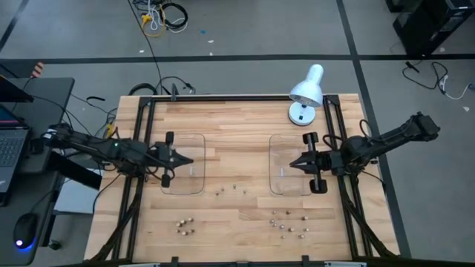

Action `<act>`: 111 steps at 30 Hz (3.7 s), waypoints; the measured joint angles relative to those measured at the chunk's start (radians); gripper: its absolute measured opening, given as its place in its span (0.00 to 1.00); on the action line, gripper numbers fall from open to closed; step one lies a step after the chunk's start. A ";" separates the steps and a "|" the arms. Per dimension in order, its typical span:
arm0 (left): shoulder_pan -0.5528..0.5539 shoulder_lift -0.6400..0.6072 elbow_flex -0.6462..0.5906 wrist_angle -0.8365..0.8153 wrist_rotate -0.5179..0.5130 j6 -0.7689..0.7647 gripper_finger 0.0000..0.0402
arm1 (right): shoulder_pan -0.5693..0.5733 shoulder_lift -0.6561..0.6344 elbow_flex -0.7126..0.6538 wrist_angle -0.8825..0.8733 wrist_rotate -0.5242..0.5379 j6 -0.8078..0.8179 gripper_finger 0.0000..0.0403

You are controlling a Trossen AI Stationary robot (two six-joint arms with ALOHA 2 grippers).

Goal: Sort batteries
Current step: Put the black battery into the left transparent bin

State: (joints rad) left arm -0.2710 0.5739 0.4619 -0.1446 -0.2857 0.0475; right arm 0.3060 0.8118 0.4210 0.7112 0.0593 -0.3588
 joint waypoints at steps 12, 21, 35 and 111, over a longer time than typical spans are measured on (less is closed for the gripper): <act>0.000 0.028 0.006 -0.002 -0.009 0.082 0.00 | 0.000 0.125 0.160 -0.039 0.134 -0.061 0.00; 0.000 0.042 0.003 0.061 -0.009 0.083 0.00 | 0.000 0.351 0.465 -0.376 0.395 -0.045 0.00; -0.006 0.401 0.089 0.259 -0.019 0.148 0.00 | 0.042 0.383 0.573 -0.589 0.461 0.011 0.01; -0.759 0.932 0.563 -0.661 -0.112 -1.187 0.23 | 0.333 0.318 0.573 -0.797 0.524 0.225 0.01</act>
State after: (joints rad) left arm -1.0298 1.5063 1.0252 -0.8053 -0.3977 -1.1392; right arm 0.6392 1.1301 0.9936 -0.0857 0.5831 -0.1333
